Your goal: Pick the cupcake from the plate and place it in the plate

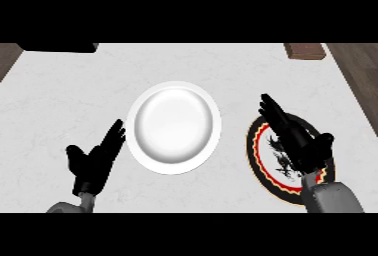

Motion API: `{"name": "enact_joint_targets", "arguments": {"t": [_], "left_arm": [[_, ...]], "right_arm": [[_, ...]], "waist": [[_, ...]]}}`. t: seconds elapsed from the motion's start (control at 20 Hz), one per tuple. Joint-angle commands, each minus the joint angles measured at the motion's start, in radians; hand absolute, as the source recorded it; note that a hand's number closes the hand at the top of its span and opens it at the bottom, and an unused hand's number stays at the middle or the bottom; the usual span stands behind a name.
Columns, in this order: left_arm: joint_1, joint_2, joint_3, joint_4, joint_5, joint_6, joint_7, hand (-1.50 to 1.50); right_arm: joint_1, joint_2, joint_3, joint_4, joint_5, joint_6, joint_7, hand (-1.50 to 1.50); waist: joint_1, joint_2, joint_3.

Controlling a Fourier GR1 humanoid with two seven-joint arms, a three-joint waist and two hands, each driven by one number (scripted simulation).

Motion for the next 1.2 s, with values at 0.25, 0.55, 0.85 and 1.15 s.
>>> {"name": "enact_joint_targets", "arguments": {"t": [0.25, 0.55, 0.85, 1.15], "left_arm": [[-0.034, 0.141, 0.085, -0.022, -0.113, 0.018, -0.158, 0.00], [-0.024, 0.136, 0.087, -0.012, -0.081, -0.022, -0.157, 0.00], [-0.019, 0.120, 0.124, 0.057, -0.080, -0.042, -0.227, 0.00], [-0.028, 0.132, 0.142, 0.067, -0.094, -0.063, -0.210, 0.00]], "right_arm": [[-0.155, 0.055, -0.341, 0.094, 0.050, -0.491, 0.103, 1.50], [-0.098, 0.067, -0.324, 0.176, 0.432, -0.928, -0.007, -1.50], [-0.056, 0.195, -0.187, 0.226, 0.736, -1.190, 0.056, -1.50], [0.008, 0.224, -0.216, 0.161, 1.032, -1.157, 0.360, -1.50]], "waist": [[0.015, 0.028, 0.044], [0.020, 0.035, 0.044], [-0.003, 0.024, 0.042], [-0.015, 0.021, 0.041]]}}
